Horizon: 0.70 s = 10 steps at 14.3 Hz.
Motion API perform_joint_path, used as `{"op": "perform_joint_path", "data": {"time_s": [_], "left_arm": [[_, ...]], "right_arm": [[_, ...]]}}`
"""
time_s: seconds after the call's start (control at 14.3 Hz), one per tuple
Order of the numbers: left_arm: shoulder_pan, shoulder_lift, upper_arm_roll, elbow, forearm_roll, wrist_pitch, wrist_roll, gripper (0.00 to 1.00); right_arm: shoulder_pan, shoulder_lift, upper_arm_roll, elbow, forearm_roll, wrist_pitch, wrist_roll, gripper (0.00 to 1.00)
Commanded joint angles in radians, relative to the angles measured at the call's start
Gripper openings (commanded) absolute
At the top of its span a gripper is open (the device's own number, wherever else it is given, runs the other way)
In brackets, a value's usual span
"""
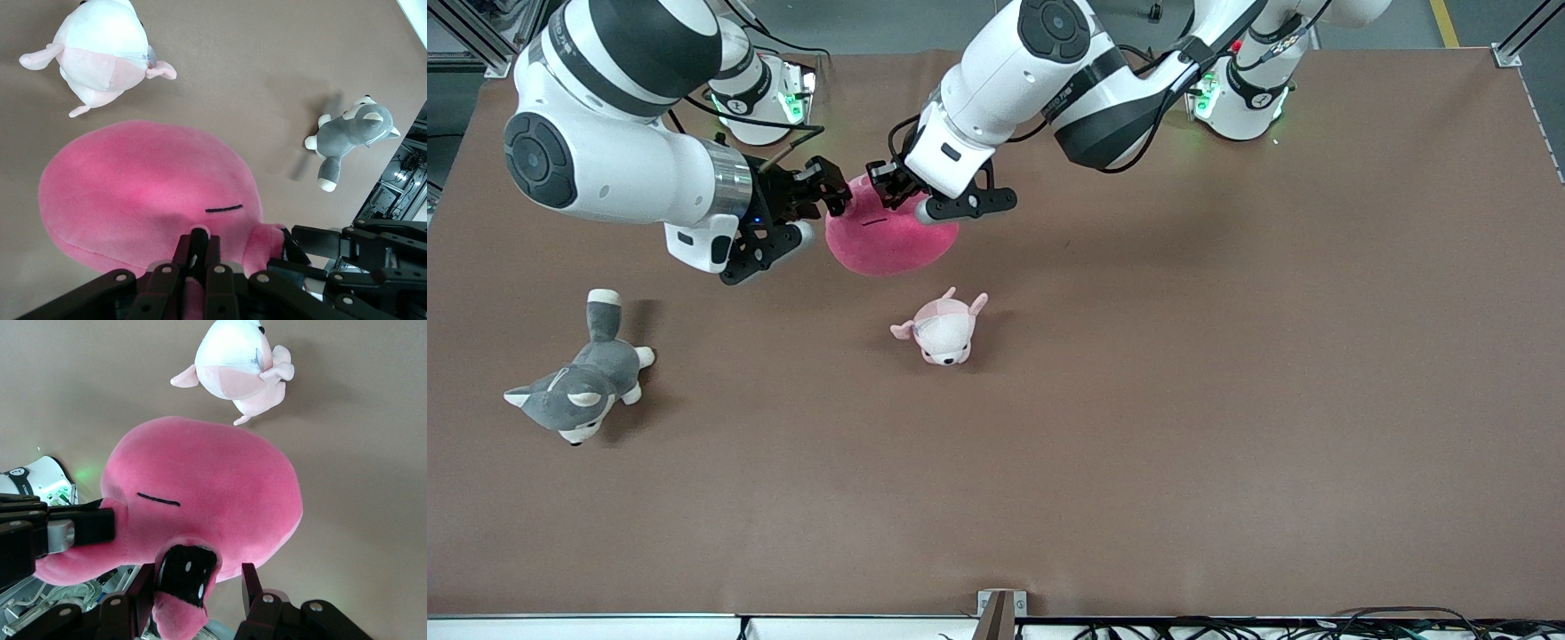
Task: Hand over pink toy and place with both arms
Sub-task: 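Grasp the pink toy's tentacle with the right gripper beside the left gripper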
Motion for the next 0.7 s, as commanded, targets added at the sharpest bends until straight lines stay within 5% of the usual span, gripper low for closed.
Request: {"op": "perform_joint_path", "data": {"time_s": [0.0,0.14,0.28,0.49,0.56,0.63], "left_arm": [[-0.008,0.003,0.004,0.019,0.014,0.005,-0.011,0.0],[-0.008,0.003,0.004,0.019,0.014,0.005,-0.009,0.01],[-0.006,0.003,0.004,0.019,0.014,0.005,-0.009,0.01],[-0.006,0.006,0.004,0.019,0.014,0.005,-0.007,0.01],[-0.003,0.005,0.004,0.019,0.014,0.005,-0.006,0.13],[0.002,0.005,0.004,0.019,0.011,0.005,-0.001,0.61]], "right_arm": [[0.018,-0.027,-0.006,-0.025,-0.008,0.002,0.021,0.6],[0.024,-0.027,-0.006,-0.028,-0.009,-0.007,0.021,0.51],[0.029,-0.027,-0.004,-0.026,-0.008,-0.035,0.021,0.07],[0.035,-0.025,-0.006,-0.017,-0.006,-0.043,0.027,0.0],[0.032,-0.027,-0.007,-0.012,-0.008,-0.043,0.027,0.0],[0.03,-0.025,-0.007,-0.008,-0.008,-0.044,0.027,0.0]]}}
